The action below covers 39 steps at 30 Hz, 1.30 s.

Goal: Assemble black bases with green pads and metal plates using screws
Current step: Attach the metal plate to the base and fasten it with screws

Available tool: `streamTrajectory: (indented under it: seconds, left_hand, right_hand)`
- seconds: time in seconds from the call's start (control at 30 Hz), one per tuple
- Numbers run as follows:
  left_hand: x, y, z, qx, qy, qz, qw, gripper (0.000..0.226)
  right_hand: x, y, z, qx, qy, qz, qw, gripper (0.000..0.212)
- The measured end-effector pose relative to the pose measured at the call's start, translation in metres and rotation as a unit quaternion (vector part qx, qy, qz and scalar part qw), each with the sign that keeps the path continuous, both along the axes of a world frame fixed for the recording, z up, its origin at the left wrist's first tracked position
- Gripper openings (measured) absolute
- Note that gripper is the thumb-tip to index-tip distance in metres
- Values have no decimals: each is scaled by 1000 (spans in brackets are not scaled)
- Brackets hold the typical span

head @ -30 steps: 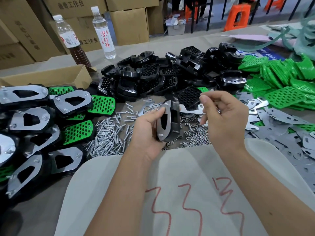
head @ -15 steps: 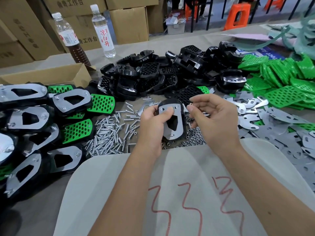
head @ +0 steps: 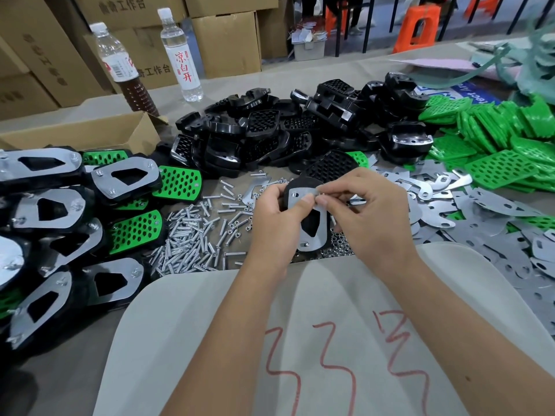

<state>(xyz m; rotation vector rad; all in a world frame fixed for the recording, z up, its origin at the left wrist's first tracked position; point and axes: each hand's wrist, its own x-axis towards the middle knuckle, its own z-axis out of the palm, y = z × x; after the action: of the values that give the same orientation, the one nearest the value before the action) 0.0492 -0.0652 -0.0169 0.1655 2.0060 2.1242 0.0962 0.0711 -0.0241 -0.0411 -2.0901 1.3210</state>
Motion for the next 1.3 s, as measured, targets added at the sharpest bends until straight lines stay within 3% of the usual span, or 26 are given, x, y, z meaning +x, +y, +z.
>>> streamTrajectory:
  seconds: [0.3,0.6,0.73,0.8,0.9,0.97,1.07,1.13,1.23,1.3]
  left_hand:
    - [-2,-2,1,27,-10,-5,1000,16]
    - [-1,-2,2,37,-19,-21,999,18]
    - [-2,-3,3,54,-33,4,998,20]
    - [-3,-3,4,67,-45,11,997,21]
    - [-3,-2,3,64,-41,7,997,20]
    - [-2,-2,2,63,-38,10,997,19]
    - [-4,-3,2,83,-57,20,995,18]
    - [-4,-3,2,79,-57,19,995,18]
    - [-3,-1,1,60,-45,17,997,18]
    - [-2,-1,1,64,-50,23,996,18]
  right_hand:
    - [1,3,3,-71,-20,52,996,8]
    - [2,2,5,-61,-34,76,995,17]
    - [3,4,4,-96,-37,88,991,4]
    - [4,6,3,-96,-29,62,993,16]
    - [5,2,5,-97,-32,84,991,5]
    - [4,0,4,-89,-36,91,991,8]
    - [5,4,3,-109,11,41,993,60]
    - [7,3,6,-104,22,34,994,60]
    - [4,-3,7,-77,-19,68,995,20]
    - [4,-4,9,-78,-10,52,996,46]
